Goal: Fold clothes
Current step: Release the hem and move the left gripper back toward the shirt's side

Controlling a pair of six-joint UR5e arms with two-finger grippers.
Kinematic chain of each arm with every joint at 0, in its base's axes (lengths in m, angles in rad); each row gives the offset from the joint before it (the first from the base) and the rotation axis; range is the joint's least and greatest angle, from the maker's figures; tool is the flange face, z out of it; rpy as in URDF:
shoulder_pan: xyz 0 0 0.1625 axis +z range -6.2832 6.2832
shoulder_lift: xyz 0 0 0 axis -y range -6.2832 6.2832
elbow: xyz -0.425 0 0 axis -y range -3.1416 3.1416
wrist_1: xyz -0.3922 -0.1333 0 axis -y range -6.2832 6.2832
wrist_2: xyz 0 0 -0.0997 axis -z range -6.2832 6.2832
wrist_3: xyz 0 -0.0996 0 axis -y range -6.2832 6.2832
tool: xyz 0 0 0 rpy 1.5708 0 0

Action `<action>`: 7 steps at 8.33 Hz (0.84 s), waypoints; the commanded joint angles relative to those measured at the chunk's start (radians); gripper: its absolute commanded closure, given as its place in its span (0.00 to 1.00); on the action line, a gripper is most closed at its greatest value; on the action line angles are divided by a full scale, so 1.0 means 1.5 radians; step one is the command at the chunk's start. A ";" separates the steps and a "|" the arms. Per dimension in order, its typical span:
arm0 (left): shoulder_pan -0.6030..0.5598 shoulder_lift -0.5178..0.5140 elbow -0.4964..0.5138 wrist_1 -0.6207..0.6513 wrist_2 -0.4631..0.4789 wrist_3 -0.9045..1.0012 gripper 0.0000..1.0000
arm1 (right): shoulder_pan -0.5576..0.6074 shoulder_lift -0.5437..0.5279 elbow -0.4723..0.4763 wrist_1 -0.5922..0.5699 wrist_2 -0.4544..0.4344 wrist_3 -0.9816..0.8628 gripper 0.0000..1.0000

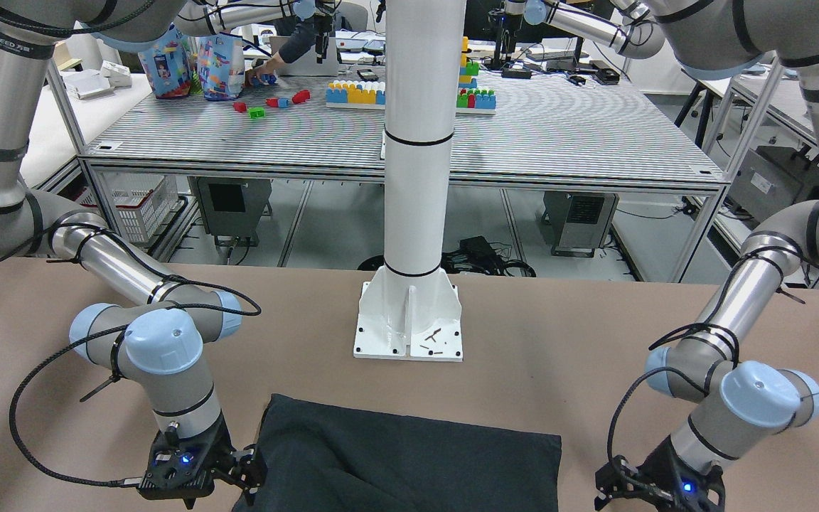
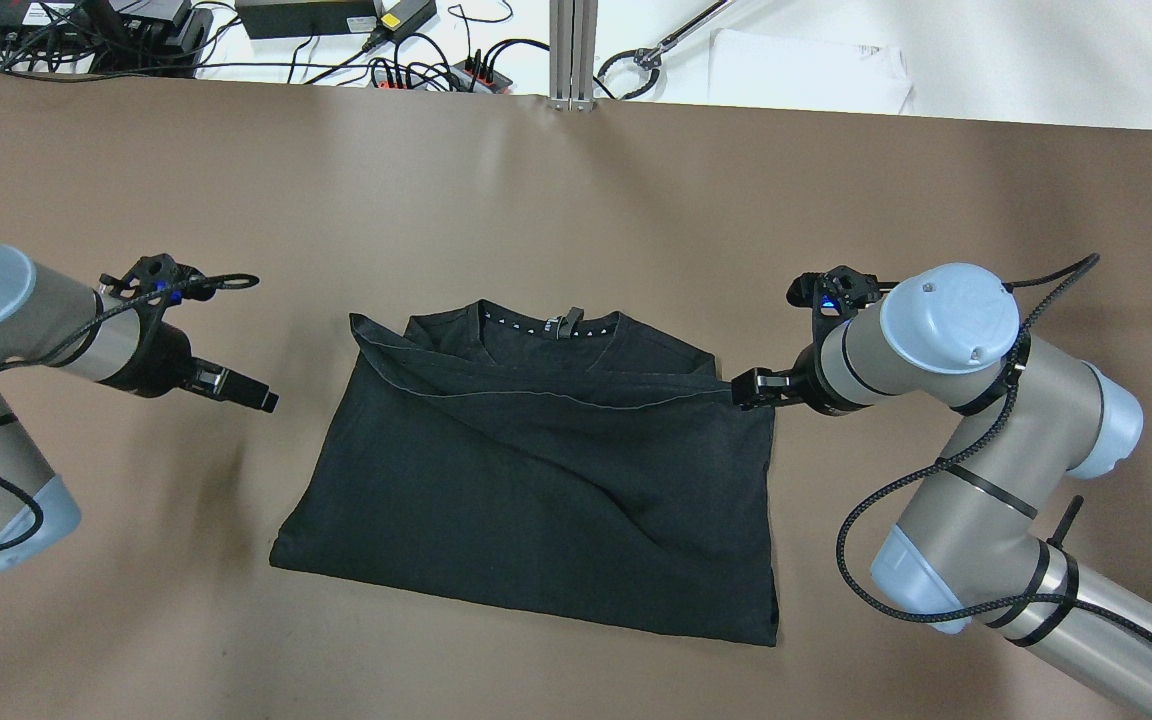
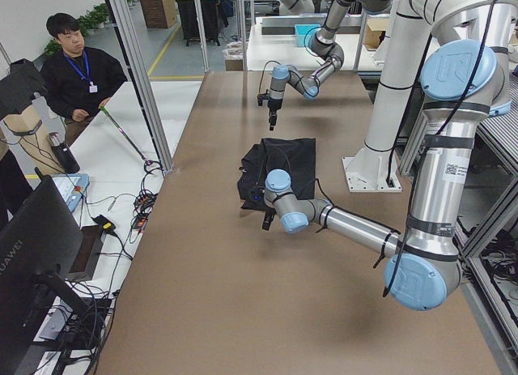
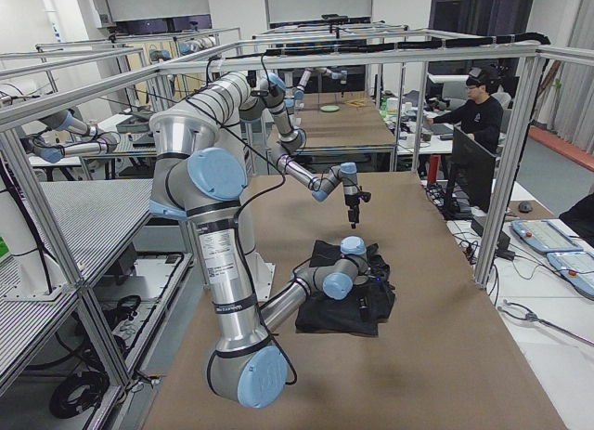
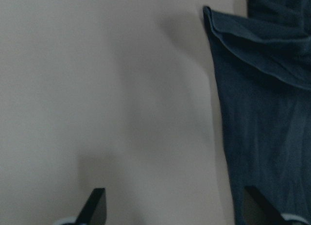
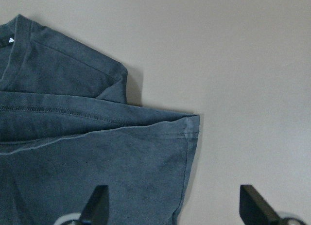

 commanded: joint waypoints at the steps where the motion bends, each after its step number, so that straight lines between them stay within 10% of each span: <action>1: 0.091 0.051 -0.065 -0.058 0.001 -0.113 0.00 | -0.002 0.001 0.000 0.001 -0.009 0.000 0.06; 7: 0.192 0.060 -0.054 -0.075 0.077 -0.135 0.21 | -0.004 -0.002 0.000 0.001 -0.011 0.002 0.06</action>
